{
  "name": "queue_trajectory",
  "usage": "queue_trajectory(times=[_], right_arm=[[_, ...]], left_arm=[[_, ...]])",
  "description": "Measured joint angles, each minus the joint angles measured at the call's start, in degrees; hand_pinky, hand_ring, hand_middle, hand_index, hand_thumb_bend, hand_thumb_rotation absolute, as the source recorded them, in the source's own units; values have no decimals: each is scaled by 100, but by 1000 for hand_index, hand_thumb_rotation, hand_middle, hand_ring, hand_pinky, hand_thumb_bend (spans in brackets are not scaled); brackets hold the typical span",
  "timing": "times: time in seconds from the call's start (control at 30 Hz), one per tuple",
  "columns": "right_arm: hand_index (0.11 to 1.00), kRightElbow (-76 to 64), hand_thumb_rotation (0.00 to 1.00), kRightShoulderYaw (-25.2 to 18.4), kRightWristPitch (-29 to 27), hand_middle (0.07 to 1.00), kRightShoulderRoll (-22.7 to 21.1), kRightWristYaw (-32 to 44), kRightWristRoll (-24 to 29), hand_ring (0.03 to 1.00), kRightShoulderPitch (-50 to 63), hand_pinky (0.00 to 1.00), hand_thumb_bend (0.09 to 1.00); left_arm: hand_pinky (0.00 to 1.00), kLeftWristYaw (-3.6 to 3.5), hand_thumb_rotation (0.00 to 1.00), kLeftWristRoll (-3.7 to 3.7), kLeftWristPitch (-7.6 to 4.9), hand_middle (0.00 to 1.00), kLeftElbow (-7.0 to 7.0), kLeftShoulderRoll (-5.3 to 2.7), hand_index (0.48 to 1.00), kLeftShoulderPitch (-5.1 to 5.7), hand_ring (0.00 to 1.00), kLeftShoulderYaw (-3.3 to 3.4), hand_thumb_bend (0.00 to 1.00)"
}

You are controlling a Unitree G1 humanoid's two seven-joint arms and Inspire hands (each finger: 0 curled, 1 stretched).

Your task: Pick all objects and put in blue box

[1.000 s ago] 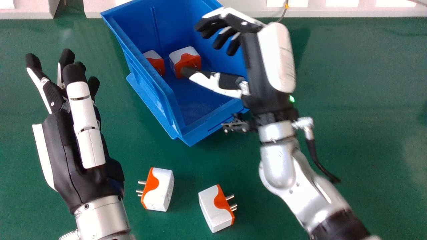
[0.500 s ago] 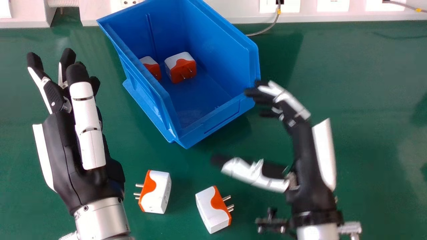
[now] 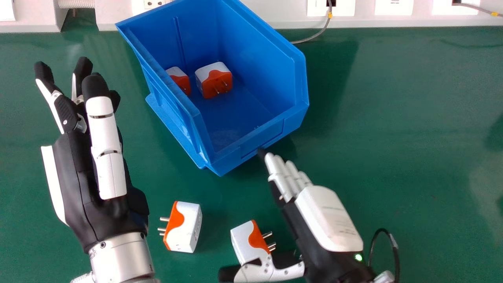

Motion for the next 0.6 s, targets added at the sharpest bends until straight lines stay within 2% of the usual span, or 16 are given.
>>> queue_trajectory(times=[0.17,0.33,0.4,0.5,0.53,0.6], right_arm=[[1000,73,730,95,273,1000,-32,154,-190,1000,-209,946,1000],[1000,415,689,89,247,1000,-153,174,-133,1000,-398,923,1000],[1000,804,672,78,-72,1000,-218,54,87,994,-538,910,1000],[994,1621,514,20,-740,981,-229,-244,547,945,-800,864,1000],[994,1900,514,-15,-984,981,-222,-378,679,945,-888,864,1000],[995,2405,422,-70,-1430,976,-201,-543,977,934,-1101,857,1000]], left_arm=[[933,3,743,0,23,953,0,0,924,-43,960,-6,560],[929,6,735,-2,25,950,0,-1,919,-77,956,-9,559],[930,5,736,-5,29,951,1,-1,920,-90,957,-7,560],[926,7,739,-5,29,949,1,-1,918,-106,954,-7,557],[926,6,739,-5,29,949,0,-1,918,-107,954,-7,557],[931,2,746,-5,29,954,0,-1,923,-107,959,-7,554]])
